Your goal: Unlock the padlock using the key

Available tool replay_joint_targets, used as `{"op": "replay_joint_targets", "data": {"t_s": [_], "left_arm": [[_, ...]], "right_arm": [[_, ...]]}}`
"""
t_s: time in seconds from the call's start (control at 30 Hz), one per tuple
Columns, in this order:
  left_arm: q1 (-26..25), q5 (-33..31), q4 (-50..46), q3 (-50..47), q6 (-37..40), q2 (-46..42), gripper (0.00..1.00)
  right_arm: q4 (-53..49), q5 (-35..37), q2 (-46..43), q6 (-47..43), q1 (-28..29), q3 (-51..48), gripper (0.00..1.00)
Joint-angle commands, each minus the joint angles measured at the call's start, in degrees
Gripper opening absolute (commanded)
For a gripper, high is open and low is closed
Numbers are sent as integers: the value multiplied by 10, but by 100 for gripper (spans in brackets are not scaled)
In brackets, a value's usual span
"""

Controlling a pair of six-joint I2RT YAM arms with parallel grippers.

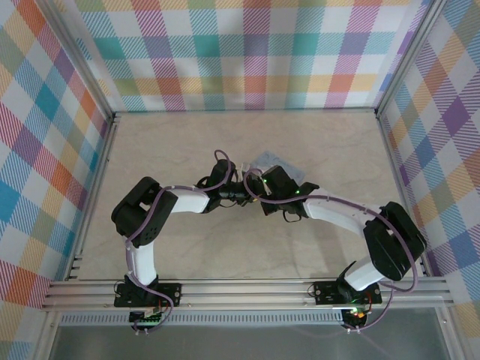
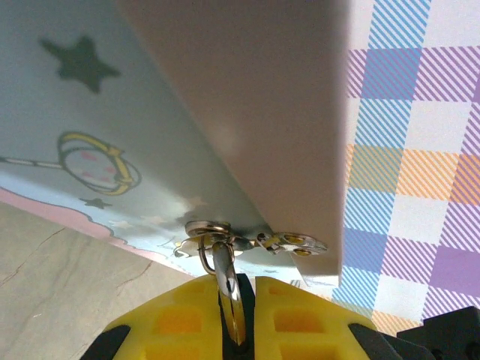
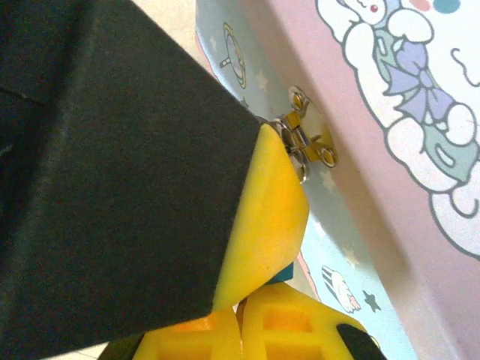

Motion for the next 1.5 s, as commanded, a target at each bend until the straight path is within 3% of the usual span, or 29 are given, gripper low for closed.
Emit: {"op": "replay_joint_targets", "data": {"t_s": [0.0, 0.1, 0.2, 0.3, 0.47, 0.83, 1.17, 1.23, 1.27, 1.3, 1.47], "left_arm": [[0, 20, 12, 12, 11, -29, 0], [0, 15, -6, 10, 22, -32, 4], [1, -5, -44, 4, 41, -40, 21], [3, -24, -72, -7, 54, -51, 31], [12, -49, -84, -34, 57, -70, 40], [47, -119, -195, -55, 118, -157, 43], [76, -180, -292, 26, 190, -163, 46], [79, -193, -304, 46, 203, -151, 47], [81, -193, -305, 57, 207, -143, 47], [82, -192, -307, 70, 210, -133, 48], [84, -184, -306, 118, 225, -80, 48]], "right_arm": [[7, 4, 5, 13, -3, 7, 0], [19, -10, 7, 21, -2, -3, 0], [38, -27, 12, 30, -3, -19, 0], [58, -41, 14, 36, -3, -38, 0], [75, -54, 25, 36, -2, -56, 0], [77, -86, 18, 13, -3, -72, 0], [66, -75, -4, 8, -3, -86, 0], [59, -72, -8, 13, -4, -83, 10], [53, -67, -11, 21, -4, -82, 25], [48, -64, -17, 29, -5, -80, 34], [30, -62, -63, 65, -12, -89, 43]]}}
